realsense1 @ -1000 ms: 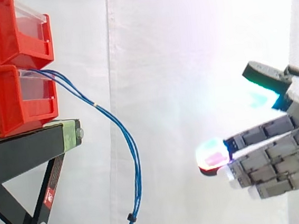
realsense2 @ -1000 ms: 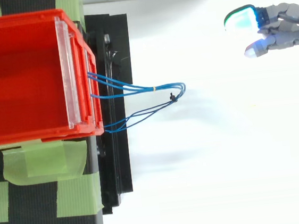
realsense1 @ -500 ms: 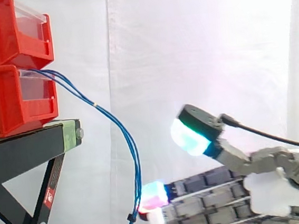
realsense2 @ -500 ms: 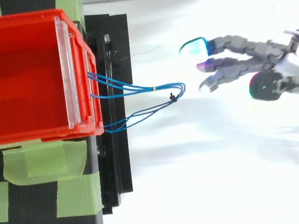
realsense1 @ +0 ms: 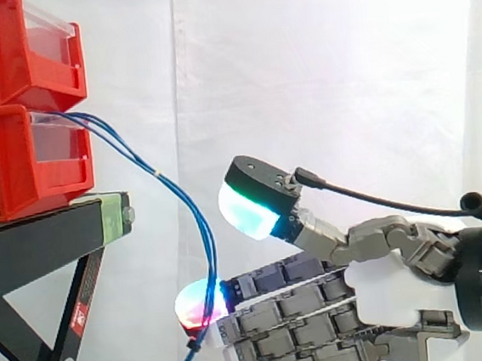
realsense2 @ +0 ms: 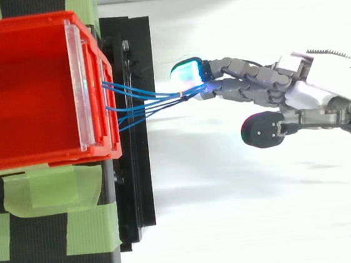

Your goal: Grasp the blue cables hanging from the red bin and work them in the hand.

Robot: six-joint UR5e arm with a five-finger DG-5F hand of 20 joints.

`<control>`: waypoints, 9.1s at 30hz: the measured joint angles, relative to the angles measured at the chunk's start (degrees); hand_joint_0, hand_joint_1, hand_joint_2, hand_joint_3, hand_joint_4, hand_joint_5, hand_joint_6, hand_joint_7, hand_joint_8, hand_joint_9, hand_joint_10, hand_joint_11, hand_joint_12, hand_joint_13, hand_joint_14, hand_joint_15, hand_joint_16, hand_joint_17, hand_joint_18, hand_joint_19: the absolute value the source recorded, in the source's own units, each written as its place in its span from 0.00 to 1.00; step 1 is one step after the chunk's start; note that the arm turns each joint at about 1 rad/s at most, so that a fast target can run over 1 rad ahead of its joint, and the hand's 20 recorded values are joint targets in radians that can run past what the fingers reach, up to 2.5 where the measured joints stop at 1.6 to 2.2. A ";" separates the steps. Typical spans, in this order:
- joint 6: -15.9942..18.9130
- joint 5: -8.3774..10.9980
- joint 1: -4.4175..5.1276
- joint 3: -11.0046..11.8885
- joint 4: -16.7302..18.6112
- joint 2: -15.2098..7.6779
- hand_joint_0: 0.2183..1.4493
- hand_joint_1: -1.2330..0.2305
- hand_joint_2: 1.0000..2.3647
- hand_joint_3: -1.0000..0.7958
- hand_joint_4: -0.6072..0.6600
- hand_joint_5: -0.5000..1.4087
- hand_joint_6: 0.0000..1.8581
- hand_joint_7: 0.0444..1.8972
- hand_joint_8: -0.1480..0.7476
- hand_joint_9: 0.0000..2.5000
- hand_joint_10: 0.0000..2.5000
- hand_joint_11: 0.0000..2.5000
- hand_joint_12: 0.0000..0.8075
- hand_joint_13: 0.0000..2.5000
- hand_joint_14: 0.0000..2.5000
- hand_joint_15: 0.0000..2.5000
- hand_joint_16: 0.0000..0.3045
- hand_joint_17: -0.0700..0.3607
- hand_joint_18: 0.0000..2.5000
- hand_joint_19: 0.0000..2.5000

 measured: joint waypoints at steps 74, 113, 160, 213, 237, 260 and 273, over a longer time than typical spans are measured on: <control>4.48 1.53 -0.35 -2.72 -19.70 15.14 0.46 0.44 0.00 0.00 0.70 0.31 0.00 0.57 0.53 0.27 0.78 0.60 0.51 0.43 0.38 0.60 0.20 0.49 0.41 0.47; 4.16 8.33 0.79 -2.55 -20.69 18.20 0.54 0.45 0.00 0.05 0.66 0.37 0.15 0.62 0.53 0.24 1.00 0.76 0.48 0.44 0.74 0.53 0.18 0.45 0.48 0.49; -1.61 8.41 0.14 4.42 -25.22 18.16 0.58 0.44 0.01 0.21 0.68 0.37 0.26 0.60 0.56 0.26 1.00 0.93 0.49 0.45 0.85 0.54 0.17 0.43 0.52 0.53; -4.09 5.04 0.59 4.78 -24.54 18.20 0.59 0.45 0.01 0.18 0.69 0.44 0.05 0.66 0.66 0.27 1.00 1.00 0.56 0.37 1.00 0.69 0.16 0.42 0.56 0.64; -4.08 4.94 0.63 4.90 -25.54 18.92 0.57 0.43 0.01 0.25 0.71 0.46 0.08 0.70 0.82 0.66 1.00 1.00 0.97 0.81 1.00 0.84 0.65 0.51 0.90 0.29; -10.71 5.26 0.27 5.13 -21.09 19.54 0.56 0.45 0.02 0.31 0.69 0.48 0.06 0.72 0.83 0.62 1.00 1.00 0.88 0.74 1.00 0.82 0.62 0.49 0.84 0.27; -17.26 5.75 0.15 5.13 -15.47 19.53 0.47 0.43 0.16 0.52 0.77 0.48 0.00 0.65 0.80 0.47 1.00 1.00 0.86 0.71 1.00 0.87 0.84 0.61 0.84 0.20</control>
